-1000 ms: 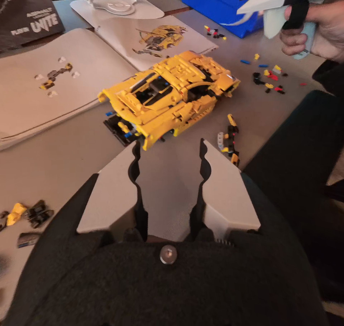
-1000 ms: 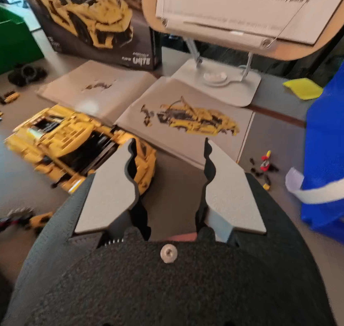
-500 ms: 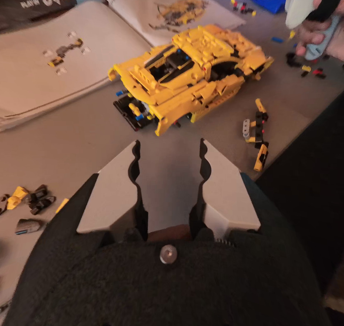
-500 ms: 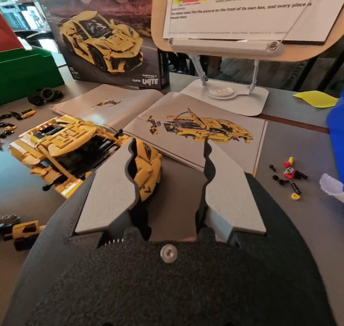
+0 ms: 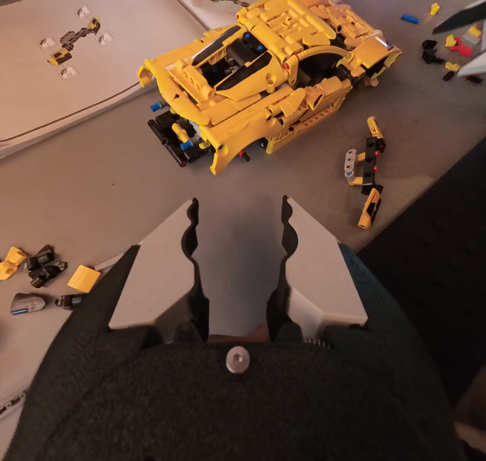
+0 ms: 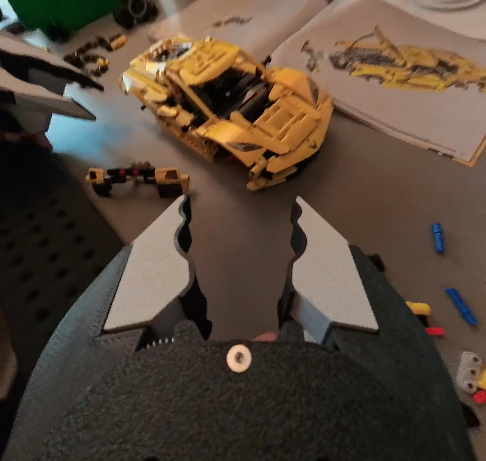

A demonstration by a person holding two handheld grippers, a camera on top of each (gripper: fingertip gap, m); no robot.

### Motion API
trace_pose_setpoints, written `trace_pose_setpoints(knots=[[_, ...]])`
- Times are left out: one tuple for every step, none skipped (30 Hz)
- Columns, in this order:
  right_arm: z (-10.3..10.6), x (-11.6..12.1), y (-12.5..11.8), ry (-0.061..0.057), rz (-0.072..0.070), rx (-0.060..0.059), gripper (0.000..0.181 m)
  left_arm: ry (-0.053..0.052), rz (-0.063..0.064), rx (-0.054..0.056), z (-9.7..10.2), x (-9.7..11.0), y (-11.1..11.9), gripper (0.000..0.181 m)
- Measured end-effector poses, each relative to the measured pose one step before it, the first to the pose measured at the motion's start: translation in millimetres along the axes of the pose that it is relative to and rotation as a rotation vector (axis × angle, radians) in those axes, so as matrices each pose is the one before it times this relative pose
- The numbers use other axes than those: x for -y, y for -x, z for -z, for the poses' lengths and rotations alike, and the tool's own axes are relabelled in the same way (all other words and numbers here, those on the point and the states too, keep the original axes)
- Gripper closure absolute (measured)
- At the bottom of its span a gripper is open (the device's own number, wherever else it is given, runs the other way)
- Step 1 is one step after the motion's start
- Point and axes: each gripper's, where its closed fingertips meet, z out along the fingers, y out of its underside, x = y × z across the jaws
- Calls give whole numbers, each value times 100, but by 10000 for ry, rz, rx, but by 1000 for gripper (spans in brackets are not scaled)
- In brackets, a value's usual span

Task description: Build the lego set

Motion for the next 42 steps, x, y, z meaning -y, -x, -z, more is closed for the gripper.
trace_pose_setpoints(knots=[[-98, -645, 321, 315, -12, 44, 105, 60, 10, 64, 89, -211, -42, 120], [131, -100, -104, -27, -19, -190, 104, -21, 12, 143, 152, -93, 48, 122], [424, 454, -72, -366, -56, -130, 106, -89, 26, 157, 235, -12, 52, 123], [412, 458, 245, -364, -81, 121, 111, 1, 0, 59, 224, -182, -121, 129], [174, -96, 285, -38, -144, 164, 112, 123, 22, 6, 145, -398, -187, 133], [27, -478, 177, 196, -127, 54, 110, 129, 35, -15, 119, -435, -213, 134], [64, -319, 209, 114, 22, -9, 109, 16, -13, 11, 234, -241, -211, 135], [181, -7, 295, -73, 148, -43, 109, -87, -63, 45, 317, -90, -210, 135], [186, -60, 352, -33, 114, -9, 109, -15, -84, 32, 272, -211, -252, 136], [134, -364, 391, 106, 11, 38, 109, 76, -45, 41, 203, -337, -216, 136], [124, -545, 193, 189, -18, -70, 109, -24, -4, 71, 206, -162, -96, 136], [223, -127, 10, -58, 54, -177, 109, -197, -39, 131, 263, 159, 16, 136], [356, 381, 36, -294, 146, -140, 110, -207, -91, 158, 217, 231, 70, 136], [290, 375, -17, -260, 118, -125, 111, -74, -97, 119, 101, 76, 20, 136], [76, 77, -66, -90, 28, -76, 112, 19, -86, 67, -4, -48, -8, 136], [-73, -111, -109, 33, -35, -41, 112, 18, -63, 60, -57, -7, 25, 136], [-95, 2, -108, 33, -41, 7, 112, -66, -23, 92, -45, 168, 128, 136], [-21, 309, -197, -59, 49, -3, 112, -165, 20, 147, -60, 437, 296, 136], [191, 891, -375, -235, 165, -86, 112, -159, 44, 151, -89, 680, 385, 137], [383, 1544, -647, -336, 112, -202, 116, -66, 26, 23, -116, 957, 264, 138], [323, 1998, -805, -294, 37, -222, 121, -69, -9, -98, -110, 1413, 147, 138], [90, 2191, -1019, -155, -20, -293, 126, -157, -1, -42, -133, 1912, 313, 138], [-257, 2195, -944, -22, -9, -228, 126, -200, 34, 53, -285, 2258, 557, 138], [-580, 2166, -601, -32, 49, -45, 124, -273, 98, 27, -492, 2496, 616, 138], [-913, 1924, -542, -29, 1, -54, 122, -433, 197, -24, -774, 2611, 628, 138], [-1252, 1502, -554, -7, 27, -100, 122, -488, 292, 46, -1150, 2341, 788, 138], [-1573, 963, -629, -39, 105, -147, 120, -352, 317, 185, -1496, 1709, 1019, 137], [-1801, 236, -961, -18, 122, -313, 120, -191, 232, 250, -1645, 990, 1019, 137], [-1861, -438, -1293, 28, -50, -495, 119, -80, 178, 258, -1565, 380, 887, 137], [-1740, -905, -1112, 87, -245, -404, 120, -62, 247, 187, -1328, 27, 643, 137], [-1470, -940, -787, 72, -352, -213, 120, -151, 289, -4, -995, -99, 275, 137], [-1066, -820, -615, -57, -425, -126, 122, -146, 232, -132, -697, -287, 55, 138], [-699, -795, -448, -109, -382, -39, 124, 23, 107, -183, -441, -629, -34, 138], [-393, -742, -369, -132, -289, 0, 125, 149, -36, -180, -244, -791, -15, 138], [-146, -717, -452, -140, -179, -53, 127, 145, -127, -116, -106, -769, 85, 138], [20, -721, -472, -35, -123, -72, 130, 117, -83, -26, -8, -695, 224, 138], [76, -624, -235, 122, -71, 64, 132, 120, 29, -60, 22, -607, 148, 138], [106, -339, -223, 102, 23, 26, 133, 120, 110, -174, 18, -491, -37, 138], [53, -73, -266, -35, 108, -43, 134, 94, 122, -241, -28, -338, -140, 138], [-33, -68, -205, -44, 103, -33, 136, 73, 65, -239, -94, -223, -135, 138], [-139, -200, -136, 39, 2, 12, 136, 58, -3, -165, -167, -168, -16, 138], [-179, -244, 14, 99, -97, 98, 136, 75, -49, -96, -218, -224, 83, 138]])
